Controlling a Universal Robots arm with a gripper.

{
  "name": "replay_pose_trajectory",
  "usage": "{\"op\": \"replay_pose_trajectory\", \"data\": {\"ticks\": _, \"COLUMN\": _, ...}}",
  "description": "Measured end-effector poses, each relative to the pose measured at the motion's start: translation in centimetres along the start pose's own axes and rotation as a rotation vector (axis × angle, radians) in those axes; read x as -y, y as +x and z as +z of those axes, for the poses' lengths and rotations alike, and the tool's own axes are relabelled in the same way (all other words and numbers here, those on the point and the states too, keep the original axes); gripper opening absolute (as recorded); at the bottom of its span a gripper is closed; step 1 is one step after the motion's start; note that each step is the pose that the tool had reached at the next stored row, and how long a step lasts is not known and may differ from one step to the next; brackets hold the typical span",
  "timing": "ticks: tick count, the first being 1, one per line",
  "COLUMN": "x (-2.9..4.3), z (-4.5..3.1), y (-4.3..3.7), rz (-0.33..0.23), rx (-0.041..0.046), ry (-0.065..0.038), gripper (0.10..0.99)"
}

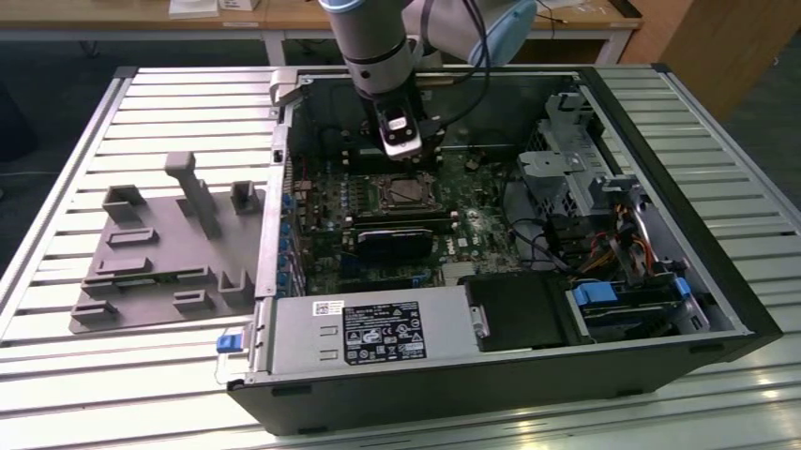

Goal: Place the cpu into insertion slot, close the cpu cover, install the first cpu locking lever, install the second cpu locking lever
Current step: 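Install the first cpu locking lever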

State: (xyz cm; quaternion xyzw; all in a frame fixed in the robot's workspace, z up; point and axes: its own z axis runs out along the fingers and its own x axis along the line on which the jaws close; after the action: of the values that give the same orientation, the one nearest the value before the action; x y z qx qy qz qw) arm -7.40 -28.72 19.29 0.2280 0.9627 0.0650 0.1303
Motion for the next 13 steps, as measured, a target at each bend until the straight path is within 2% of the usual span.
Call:
{"op": "replay_pose_trajectory", "data": {"ticks": 6, "x": 0.05, "z": 0.04, "y": 0.02, "rz": 0.001, "rx": 0.0002, "ry": 0.000, "gripper": 0.102}}
{"op": "replay_pose_trajectory", "data": {"ticks": 13, "x": -0.07, "z": -0.44, "y": -0.07, "rz": 0.001, "rx": 0.0023, "ry": -0.001, "gripper": 0.102}}
